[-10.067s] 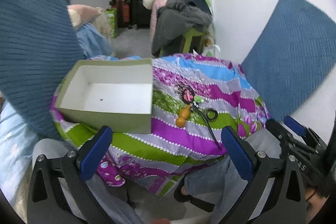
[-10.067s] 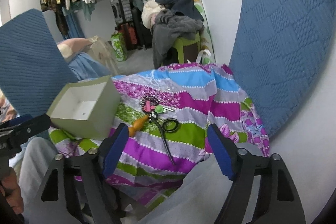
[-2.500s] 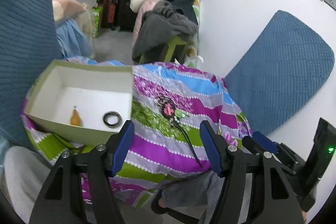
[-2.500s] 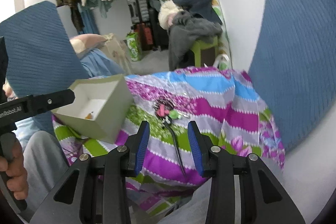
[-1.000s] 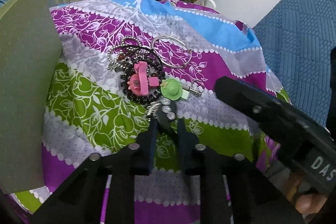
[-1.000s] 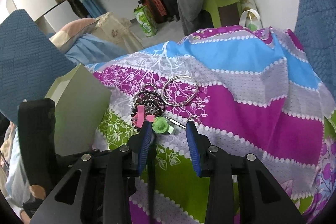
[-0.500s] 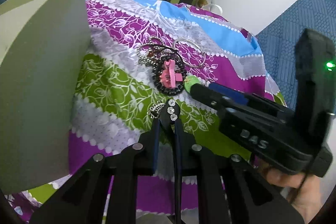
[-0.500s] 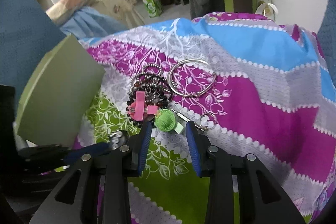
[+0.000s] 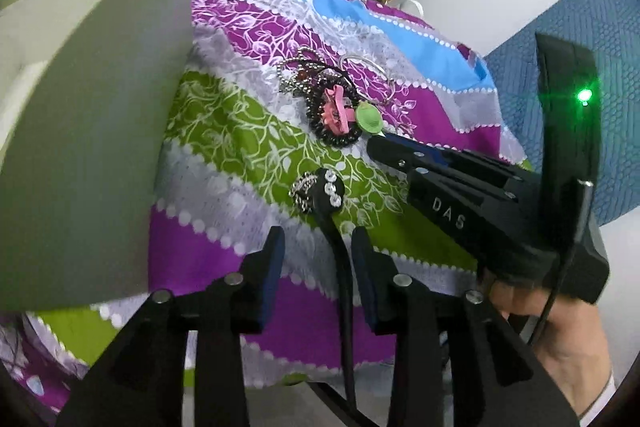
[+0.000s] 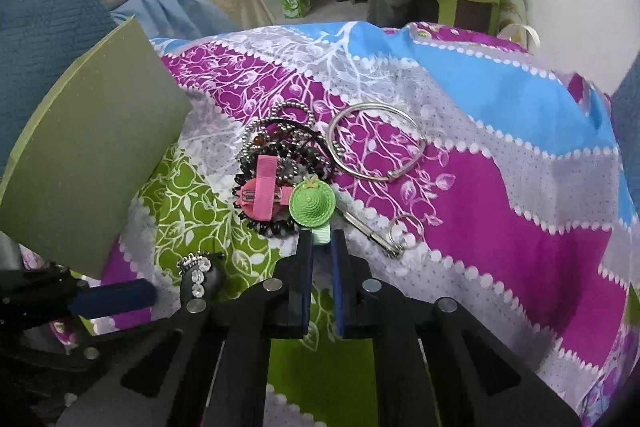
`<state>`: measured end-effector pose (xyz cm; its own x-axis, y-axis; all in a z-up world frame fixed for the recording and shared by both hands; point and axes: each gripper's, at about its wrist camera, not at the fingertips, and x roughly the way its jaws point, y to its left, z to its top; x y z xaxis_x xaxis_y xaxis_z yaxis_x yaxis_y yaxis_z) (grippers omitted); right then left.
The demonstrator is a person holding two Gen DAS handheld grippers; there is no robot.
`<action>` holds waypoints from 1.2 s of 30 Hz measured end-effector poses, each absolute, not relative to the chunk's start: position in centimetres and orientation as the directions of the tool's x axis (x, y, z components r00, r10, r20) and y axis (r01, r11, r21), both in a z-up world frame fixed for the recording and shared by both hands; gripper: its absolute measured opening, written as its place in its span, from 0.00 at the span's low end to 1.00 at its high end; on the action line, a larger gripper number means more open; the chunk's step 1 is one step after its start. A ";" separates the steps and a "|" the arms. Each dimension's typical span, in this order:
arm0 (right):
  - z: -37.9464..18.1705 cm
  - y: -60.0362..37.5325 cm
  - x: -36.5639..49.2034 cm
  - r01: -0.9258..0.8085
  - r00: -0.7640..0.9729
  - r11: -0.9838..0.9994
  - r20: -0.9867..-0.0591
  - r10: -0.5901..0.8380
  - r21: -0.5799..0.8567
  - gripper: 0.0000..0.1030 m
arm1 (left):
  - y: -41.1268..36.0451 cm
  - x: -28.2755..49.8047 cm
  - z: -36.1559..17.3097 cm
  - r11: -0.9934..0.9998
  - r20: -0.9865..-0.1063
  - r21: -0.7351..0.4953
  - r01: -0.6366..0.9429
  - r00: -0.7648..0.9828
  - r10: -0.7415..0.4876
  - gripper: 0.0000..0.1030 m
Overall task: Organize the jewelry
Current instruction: 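Lift the rhinestone charm with the left gripper while the right grasps the green hat charm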
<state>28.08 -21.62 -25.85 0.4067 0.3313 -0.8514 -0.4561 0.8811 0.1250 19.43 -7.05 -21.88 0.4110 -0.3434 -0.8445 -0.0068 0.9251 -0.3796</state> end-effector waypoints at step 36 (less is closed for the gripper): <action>-22.0 -25.2 21.9 -0.292 0.476 0.946 -0.836 0.274 0.145 0.07 | -8.7 19.7 -20.3 0.948 -0.826 -0.315 0.055 0.476 -0.302 0.07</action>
